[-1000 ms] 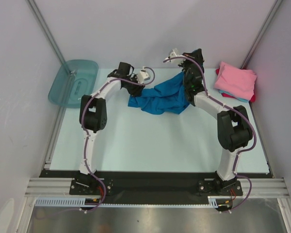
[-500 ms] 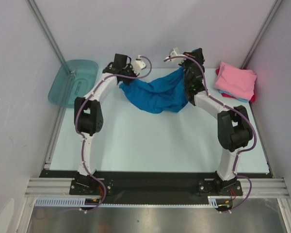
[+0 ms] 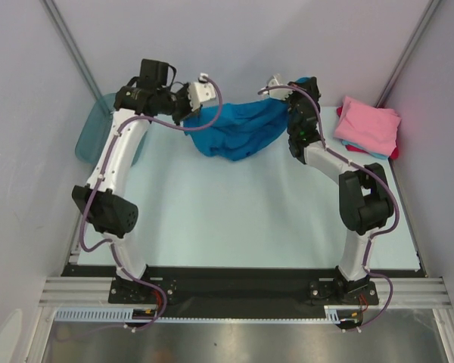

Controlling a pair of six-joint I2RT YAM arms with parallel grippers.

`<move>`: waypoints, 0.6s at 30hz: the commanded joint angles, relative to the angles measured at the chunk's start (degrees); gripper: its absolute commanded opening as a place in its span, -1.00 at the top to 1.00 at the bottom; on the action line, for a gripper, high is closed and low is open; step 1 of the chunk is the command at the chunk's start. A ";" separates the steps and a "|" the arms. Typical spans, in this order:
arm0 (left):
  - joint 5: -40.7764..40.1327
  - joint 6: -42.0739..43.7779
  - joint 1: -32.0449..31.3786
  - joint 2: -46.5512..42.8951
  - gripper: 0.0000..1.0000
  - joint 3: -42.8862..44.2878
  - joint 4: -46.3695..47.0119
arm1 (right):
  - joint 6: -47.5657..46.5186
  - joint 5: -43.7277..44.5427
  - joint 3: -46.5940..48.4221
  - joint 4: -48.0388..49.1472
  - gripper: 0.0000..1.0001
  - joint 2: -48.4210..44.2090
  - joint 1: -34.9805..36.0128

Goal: Fold and stack the t-shirts
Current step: Move the tshirt to the center of the board

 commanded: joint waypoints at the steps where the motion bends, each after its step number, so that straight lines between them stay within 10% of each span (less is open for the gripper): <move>1: 7.95 10.59 -0.49 3.89 0.99 -2.29 -20.54 | 1.33 -0.32 2.02 2.47 1.00 -0.22 -0.12; 8: 6.02 13.84 -3.12 0.99 0.92 -13.99 -21.59 | 0.71 -1.38 3.16 1.24 1.00 -0.31 -0.30; 10: 3.83 13.84 -4.17 1.25 0.24 -14.87 -21.68 | 0.36 -1.47 3.51 1.24 1.00 0.04 -0.30; 18: -6.28 9.88 -4.35 8.98 -0.57 -11.27 -21.69 | 0.01 -0.85 4.40 1.06 1.00 0.39 -0.39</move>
